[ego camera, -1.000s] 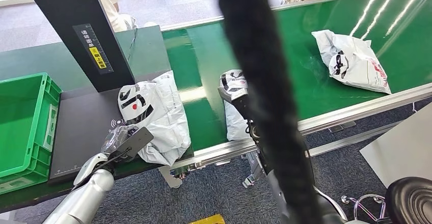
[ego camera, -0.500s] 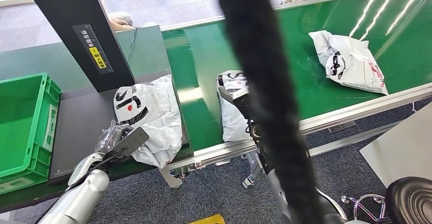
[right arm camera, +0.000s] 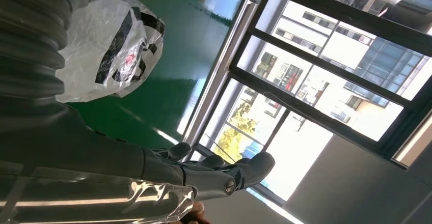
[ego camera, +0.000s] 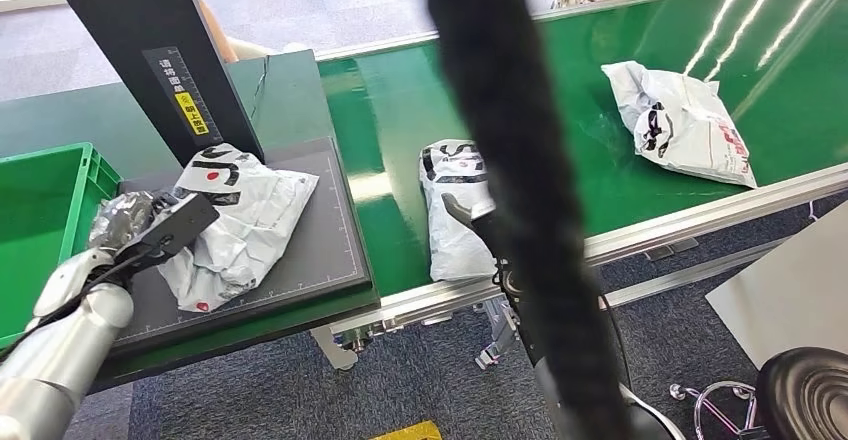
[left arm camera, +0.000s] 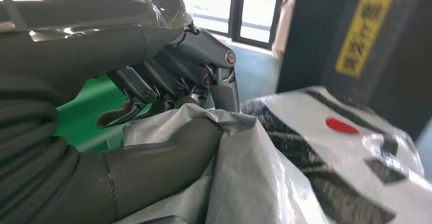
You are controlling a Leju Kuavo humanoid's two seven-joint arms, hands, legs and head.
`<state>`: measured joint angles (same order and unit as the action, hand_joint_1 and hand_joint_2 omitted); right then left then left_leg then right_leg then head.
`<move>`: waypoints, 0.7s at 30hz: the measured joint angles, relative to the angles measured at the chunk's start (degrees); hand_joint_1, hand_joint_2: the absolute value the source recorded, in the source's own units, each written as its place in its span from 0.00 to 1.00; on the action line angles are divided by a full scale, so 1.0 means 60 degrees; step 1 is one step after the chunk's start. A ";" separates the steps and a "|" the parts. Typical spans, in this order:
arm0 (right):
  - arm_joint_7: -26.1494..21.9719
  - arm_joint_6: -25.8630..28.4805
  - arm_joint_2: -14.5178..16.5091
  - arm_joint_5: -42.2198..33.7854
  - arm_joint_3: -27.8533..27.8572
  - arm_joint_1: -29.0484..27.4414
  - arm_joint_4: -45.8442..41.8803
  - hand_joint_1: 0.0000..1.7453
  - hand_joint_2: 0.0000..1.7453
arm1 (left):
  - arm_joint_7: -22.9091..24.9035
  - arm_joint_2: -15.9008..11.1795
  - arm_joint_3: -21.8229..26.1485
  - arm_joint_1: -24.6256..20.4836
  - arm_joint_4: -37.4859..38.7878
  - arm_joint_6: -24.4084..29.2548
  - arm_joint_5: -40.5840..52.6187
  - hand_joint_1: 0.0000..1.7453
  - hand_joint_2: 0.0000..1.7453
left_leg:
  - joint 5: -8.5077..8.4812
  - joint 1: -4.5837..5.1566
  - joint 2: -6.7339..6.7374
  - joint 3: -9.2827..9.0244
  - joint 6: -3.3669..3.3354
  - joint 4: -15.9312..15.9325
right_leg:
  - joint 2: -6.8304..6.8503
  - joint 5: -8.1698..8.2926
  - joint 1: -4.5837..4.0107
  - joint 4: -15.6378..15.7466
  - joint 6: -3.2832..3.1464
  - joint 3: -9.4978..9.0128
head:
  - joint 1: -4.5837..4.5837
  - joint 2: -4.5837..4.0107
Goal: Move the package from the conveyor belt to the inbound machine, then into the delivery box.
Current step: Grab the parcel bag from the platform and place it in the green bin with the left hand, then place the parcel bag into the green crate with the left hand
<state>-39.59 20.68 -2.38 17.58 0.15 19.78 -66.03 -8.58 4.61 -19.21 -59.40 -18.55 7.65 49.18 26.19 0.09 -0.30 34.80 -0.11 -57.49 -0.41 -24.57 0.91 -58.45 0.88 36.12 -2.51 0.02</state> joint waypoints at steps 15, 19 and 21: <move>-0.0025 0.0164 -0.0038 -0.0210 0.0021 -0.0180 0.0000 0.00 1.00 | 0.0653 -0.1112 0.0255 -0.1932 -0.0244 -0.0372 0.0636 1.00 1.00 | -0.0001 0.0001 0.0001 0.0005 0.0001 -0.0001 | -0.0001 0.0000 0.0001 -0.0002 0.0000 0.0005 | 0.0000 0.0000; -0.0025 0.0206 -0.0047 -0.0274 0.0020 -0.0264 0.0000 0.00 1.00 | 0.0985 -0.1264 0.0300 -0.2534 -0.0394 -0.0586 0.0958 1.00 1.00 | -0.0001 0.0000 -0.0001 0.0010 0.0001 -0.0001 | -0.0001 0.0000 0.0000 -0.0001 0.0000 0.0009 | 0.0001 0.0000; -0.0025 0.0249 -0.0032 -0.0248 0.0015 -0.0347 0.0000 0.00 1.00 | 0.1176 -0.1331 0.0338 -0.2878 -0.0504 -0.0735 0.1126 1.00 1.00 | -0.0001 0.0000 -0.0002 0.0015 0.0001 -0.0001 | -0.0001 0.0000 0.0000 -0.0002 0.0000 0.0012 | 0.0001 0.0000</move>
<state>-39.74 22.17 -2.57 16.10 0.24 17.70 -66.03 -1.53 -3.38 -17.18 -76.67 -21.57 3.24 55.94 26.19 0.09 -0.31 34.89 -0.10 -57.49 -0.42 -24.57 0.91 -58.47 0.88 36.19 -2.51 0.02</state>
